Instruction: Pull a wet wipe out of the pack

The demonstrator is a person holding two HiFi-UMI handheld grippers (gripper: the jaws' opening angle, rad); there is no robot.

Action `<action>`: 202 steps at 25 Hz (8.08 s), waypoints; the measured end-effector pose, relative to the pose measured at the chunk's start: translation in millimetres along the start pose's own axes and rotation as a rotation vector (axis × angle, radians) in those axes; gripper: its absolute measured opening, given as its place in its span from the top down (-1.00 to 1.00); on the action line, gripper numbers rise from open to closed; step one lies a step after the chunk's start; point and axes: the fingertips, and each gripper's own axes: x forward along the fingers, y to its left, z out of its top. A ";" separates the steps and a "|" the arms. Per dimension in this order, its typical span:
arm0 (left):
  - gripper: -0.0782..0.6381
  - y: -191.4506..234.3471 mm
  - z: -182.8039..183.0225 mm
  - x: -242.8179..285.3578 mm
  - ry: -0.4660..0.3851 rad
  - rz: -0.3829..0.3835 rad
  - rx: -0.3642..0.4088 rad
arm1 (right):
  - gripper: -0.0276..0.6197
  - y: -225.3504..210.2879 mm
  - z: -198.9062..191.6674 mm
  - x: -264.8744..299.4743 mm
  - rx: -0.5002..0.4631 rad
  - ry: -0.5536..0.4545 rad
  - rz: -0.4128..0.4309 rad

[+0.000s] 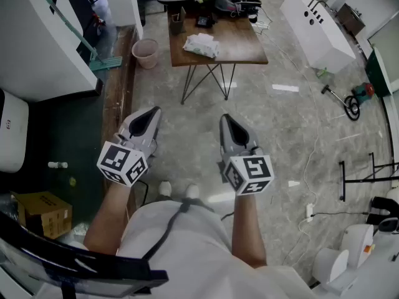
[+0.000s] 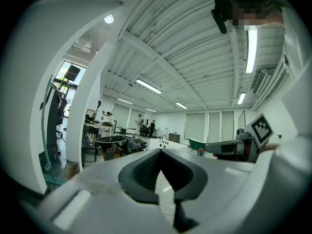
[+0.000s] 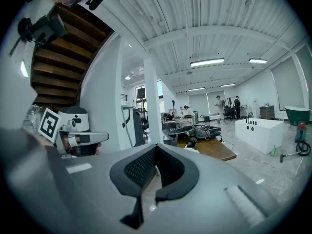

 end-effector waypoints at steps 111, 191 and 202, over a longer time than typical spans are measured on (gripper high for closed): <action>0.76 212.5 -27.2 422.6 0.177 -0.044 -0.058 | 0.89 -223.3 -9.1 425.0 -0.092 0.278 0.323; 0.75 291.7 -128.4 475.1 0.407 -0.110 -0.129 | 0.89 -269.0 -157.5 522.4 0.088 0.682 0.243; 0.76 288.6 -116.7 478.1 0.386 -0.106 -0.116 | 0.89 -264.9 -130.7 519.5 0.080 0.612 0.255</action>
